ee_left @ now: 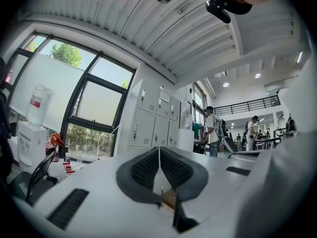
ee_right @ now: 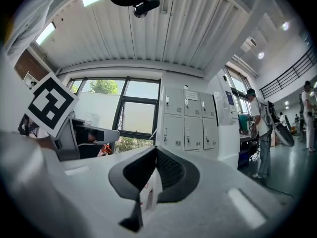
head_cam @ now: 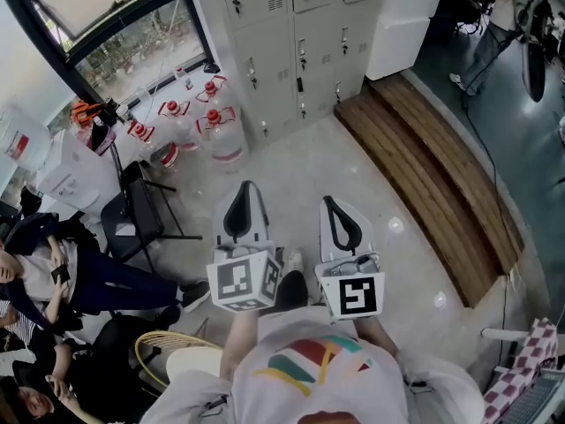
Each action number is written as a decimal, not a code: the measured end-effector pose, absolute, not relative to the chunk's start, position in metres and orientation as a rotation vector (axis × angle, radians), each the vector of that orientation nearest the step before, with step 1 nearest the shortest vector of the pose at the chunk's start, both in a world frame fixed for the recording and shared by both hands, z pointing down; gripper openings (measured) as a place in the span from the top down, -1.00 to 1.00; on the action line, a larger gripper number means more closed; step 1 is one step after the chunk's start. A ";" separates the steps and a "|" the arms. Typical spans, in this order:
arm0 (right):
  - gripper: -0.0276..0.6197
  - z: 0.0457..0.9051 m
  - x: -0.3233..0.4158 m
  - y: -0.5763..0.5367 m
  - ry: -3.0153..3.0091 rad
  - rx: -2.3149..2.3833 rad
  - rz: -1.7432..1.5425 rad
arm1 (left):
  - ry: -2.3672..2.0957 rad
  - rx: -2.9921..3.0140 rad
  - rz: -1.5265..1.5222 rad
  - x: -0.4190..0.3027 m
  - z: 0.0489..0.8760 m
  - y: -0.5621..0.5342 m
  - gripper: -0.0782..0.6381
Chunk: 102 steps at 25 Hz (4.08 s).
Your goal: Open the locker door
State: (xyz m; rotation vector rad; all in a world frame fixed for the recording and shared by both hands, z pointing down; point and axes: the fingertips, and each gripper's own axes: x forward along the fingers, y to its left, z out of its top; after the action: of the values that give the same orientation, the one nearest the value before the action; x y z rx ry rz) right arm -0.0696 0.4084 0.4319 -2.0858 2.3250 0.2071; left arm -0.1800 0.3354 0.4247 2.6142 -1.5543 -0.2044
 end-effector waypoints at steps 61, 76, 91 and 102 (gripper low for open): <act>0.91 0.389 0.113 -0.237 2.565 -1.781 0.291 | -1.811 2.573 -0.306 0.014 0.364 -0.265 0.74; 0.91 0.368 0.094 -0.274 2.477 -1.796 0.336 | -1.690 2.670 -0.332 -0.006 0.343 -0.306 0.74; 0.91 0.276 0.047 -0.307 2.496 -1.591 0.604 | -1.757 2.737 -0.499 -0.038 0.260 -0.326 0.74; 0.91 0.075 0.005 -0.315 2.317 -1.335 1.046 | -1.769 2.851 -0.684 -0.058 0.108 -0.346 0.73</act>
State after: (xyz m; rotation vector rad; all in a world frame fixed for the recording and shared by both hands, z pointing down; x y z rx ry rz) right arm 0.0054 -0.3152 0.0753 -1.3345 2.3170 1.0459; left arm -0.0577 -0.3465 0.1083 2.8506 -1.7689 -0.6839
